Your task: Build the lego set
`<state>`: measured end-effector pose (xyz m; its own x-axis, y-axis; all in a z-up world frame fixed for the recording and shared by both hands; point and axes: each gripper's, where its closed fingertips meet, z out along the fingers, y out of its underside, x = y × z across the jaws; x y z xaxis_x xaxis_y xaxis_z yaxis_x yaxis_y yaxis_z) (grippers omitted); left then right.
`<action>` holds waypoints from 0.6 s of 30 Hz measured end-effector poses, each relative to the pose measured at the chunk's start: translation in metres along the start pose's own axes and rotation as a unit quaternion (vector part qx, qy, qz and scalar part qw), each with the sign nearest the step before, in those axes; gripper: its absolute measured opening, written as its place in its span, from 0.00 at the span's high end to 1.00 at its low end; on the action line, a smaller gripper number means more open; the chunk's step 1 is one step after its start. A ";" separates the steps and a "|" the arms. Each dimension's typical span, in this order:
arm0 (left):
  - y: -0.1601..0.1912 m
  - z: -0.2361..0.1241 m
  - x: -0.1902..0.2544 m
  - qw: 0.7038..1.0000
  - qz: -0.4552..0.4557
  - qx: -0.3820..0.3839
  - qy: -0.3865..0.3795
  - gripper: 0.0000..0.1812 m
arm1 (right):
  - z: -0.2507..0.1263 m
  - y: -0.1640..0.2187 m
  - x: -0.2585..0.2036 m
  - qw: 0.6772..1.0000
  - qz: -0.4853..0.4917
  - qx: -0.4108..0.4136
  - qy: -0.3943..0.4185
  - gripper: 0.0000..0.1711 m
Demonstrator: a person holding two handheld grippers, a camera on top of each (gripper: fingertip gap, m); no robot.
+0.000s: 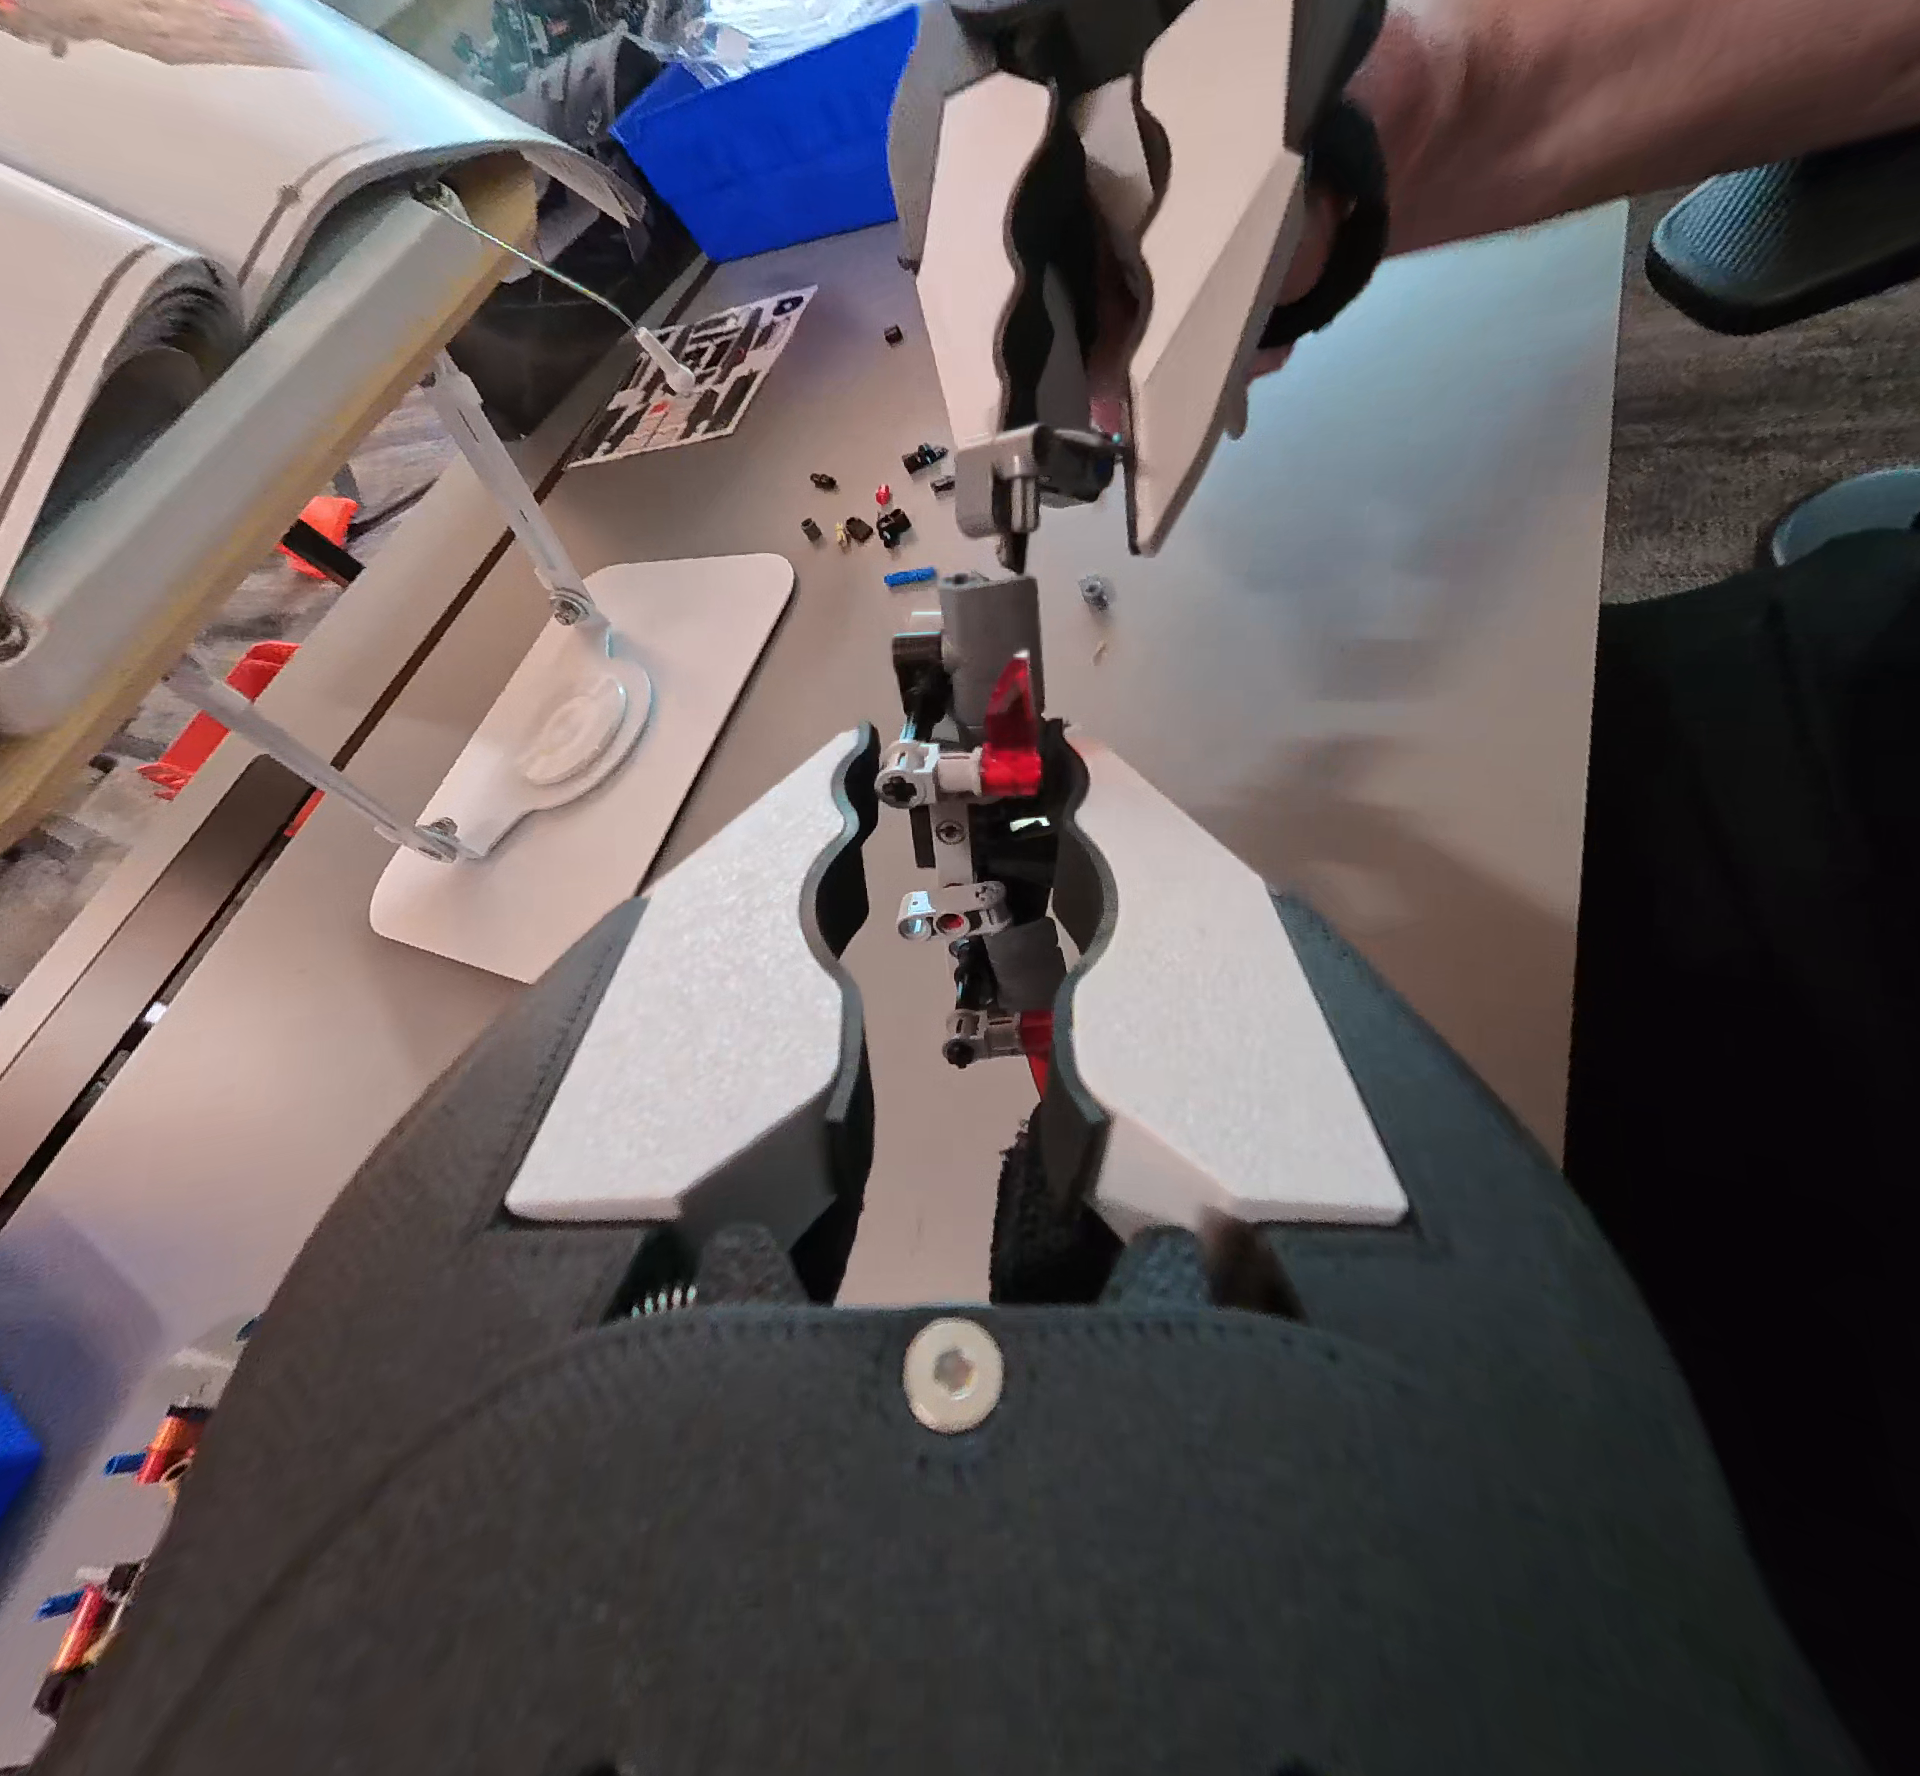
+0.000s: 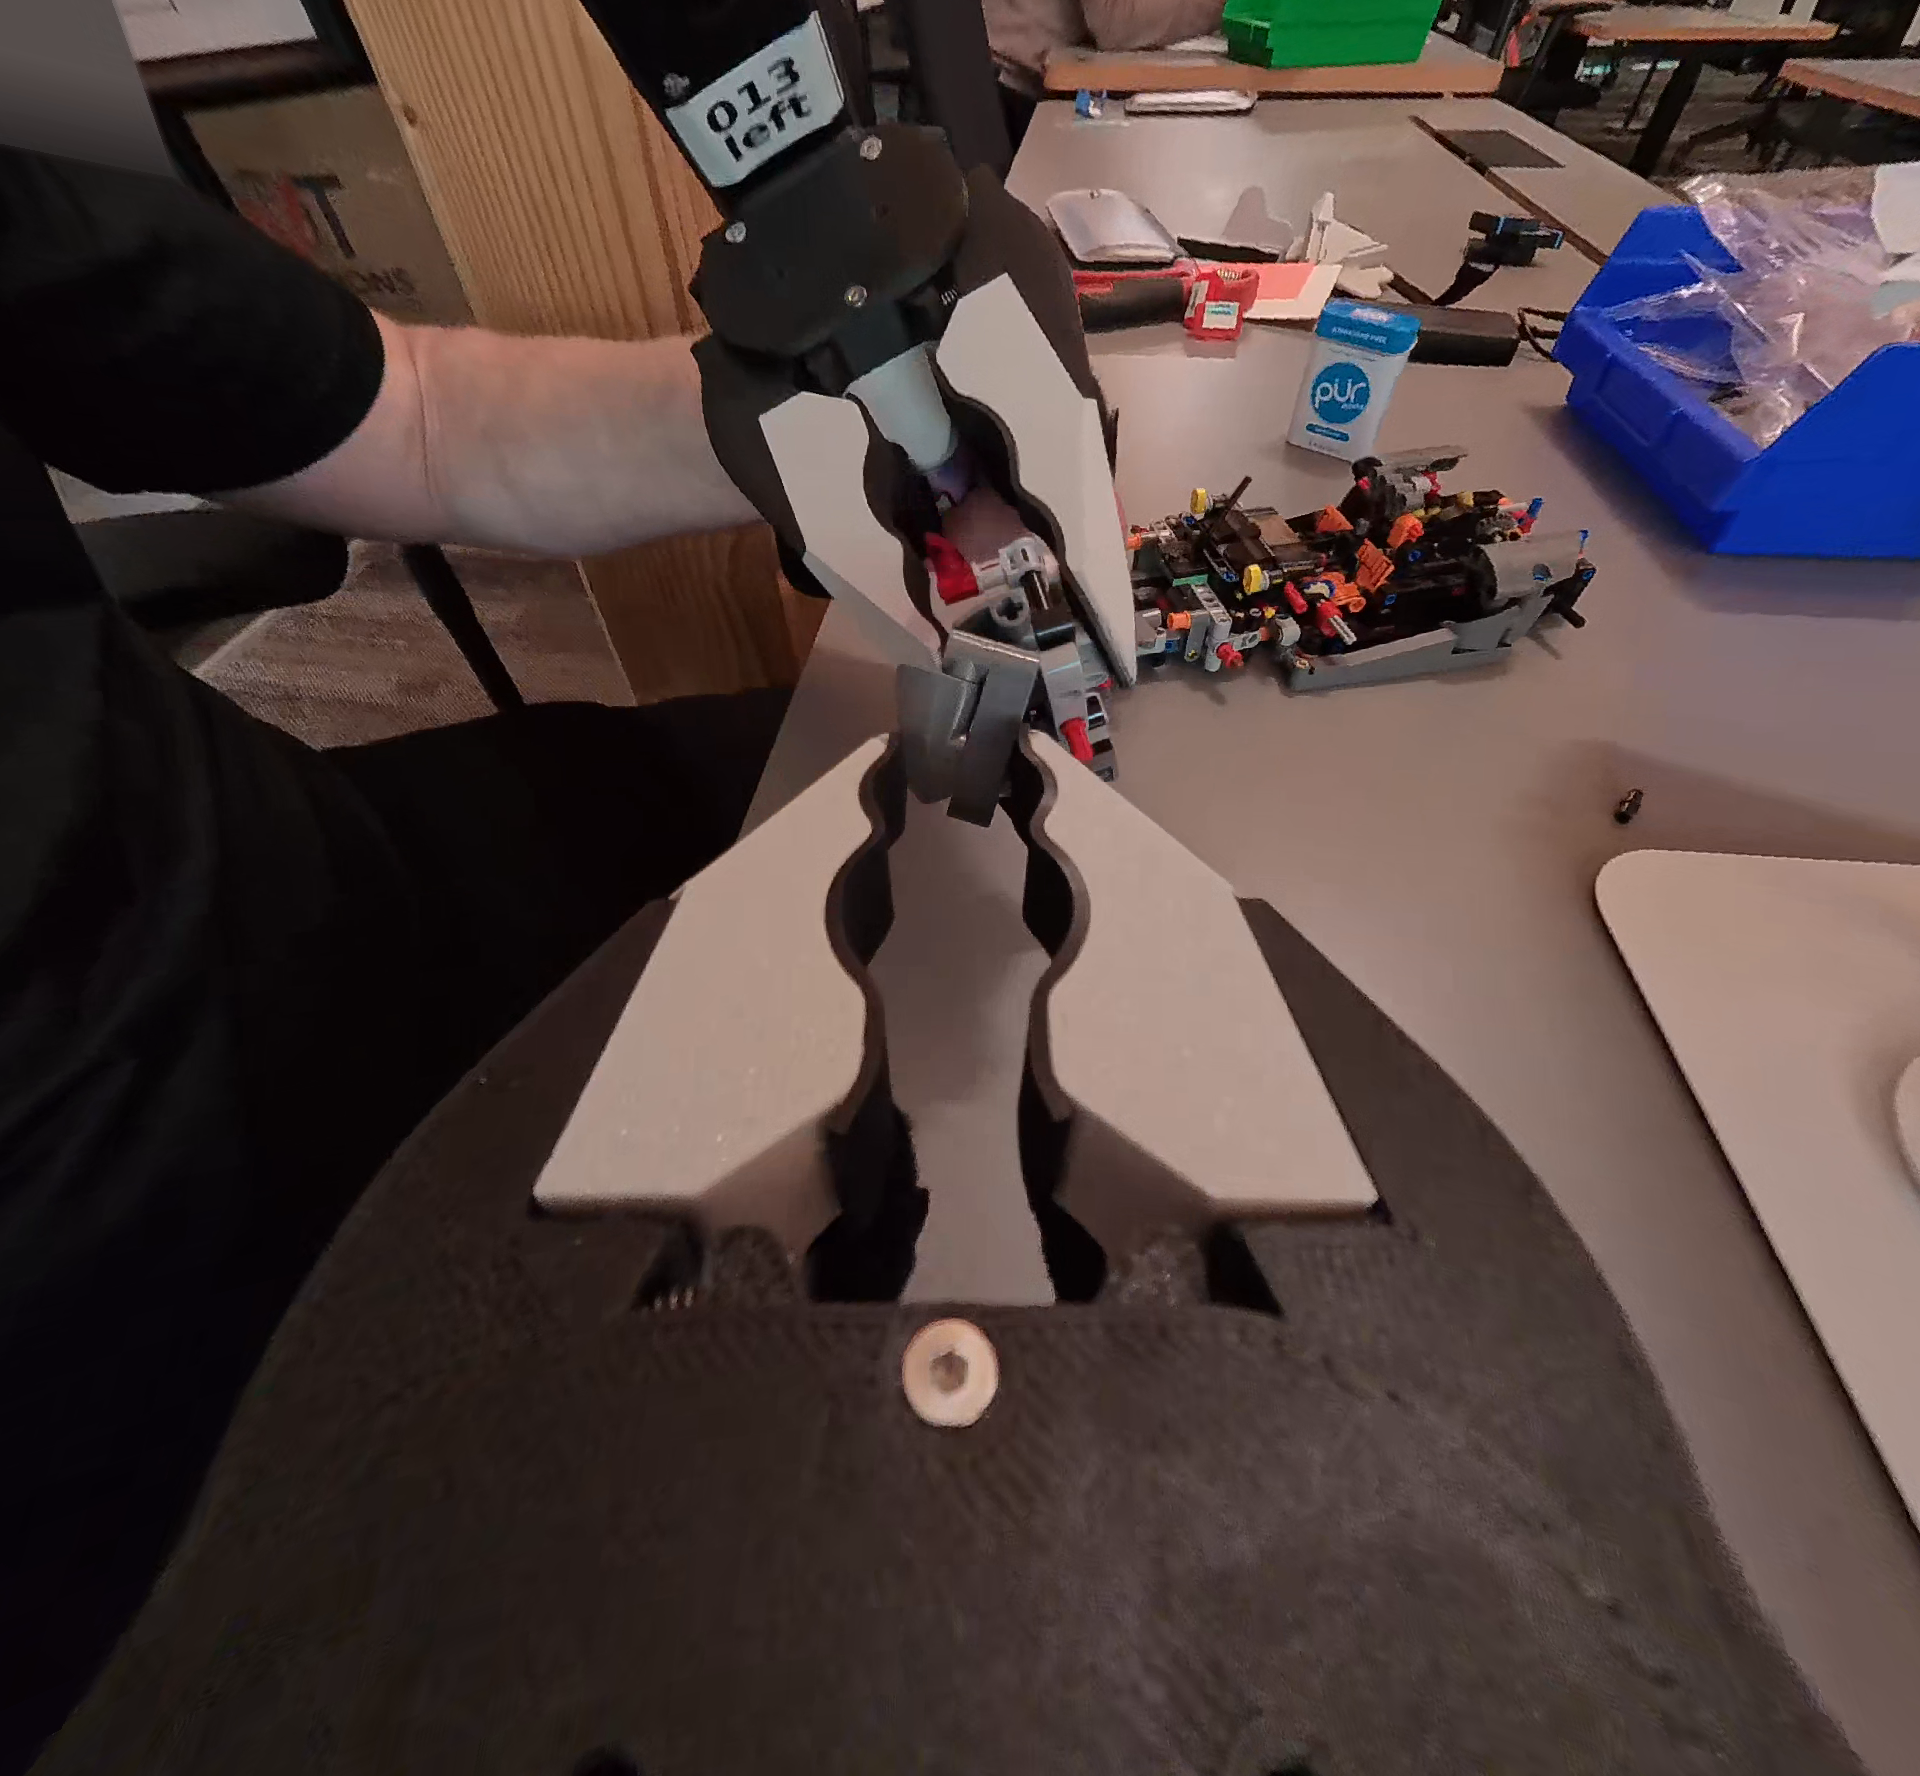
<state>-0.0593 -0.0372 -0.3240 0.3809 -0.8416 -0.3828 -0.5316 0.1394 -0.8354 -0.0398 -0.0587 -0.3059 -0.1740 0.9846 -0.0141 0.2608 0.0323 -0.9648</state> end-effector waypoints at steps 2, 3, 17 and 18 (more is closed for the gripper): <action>0.003 0.002 0.002 1.000 0.012 -0.020 0.006 0.84 | 0.000 0.000 0.001 1.000 -0.004 -0.003 0.002 0.90; 0.004 0.002 0.003 0.999 0.020 -0.031 0.010 0.84 | -0.001 -0.001 0.001 1.000 -0.007 -0.001 0.003 0.90; 0.004 0.008 0.023 0.990 0.049 -0.091 0.099 0.84 | -0.003 0.014 -0.003 0.997 -0.065 -0.052 0.000 0.90; 0.005 0.008 0.023 0.989 0.051 -0.094 0.101 0.84 | -0.003 0.015 -0.003 0.996 -0.068 -0.056 0.000 0.90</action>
<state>-0.0471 -0.0514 -0.3400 0.1691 -0.9181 -0.3586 -0.6976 0.1455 -0.7016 -0.0322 -0.0604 -0.3199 -0.2145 0.9700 0.1146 0.3395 0.1841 -0.9224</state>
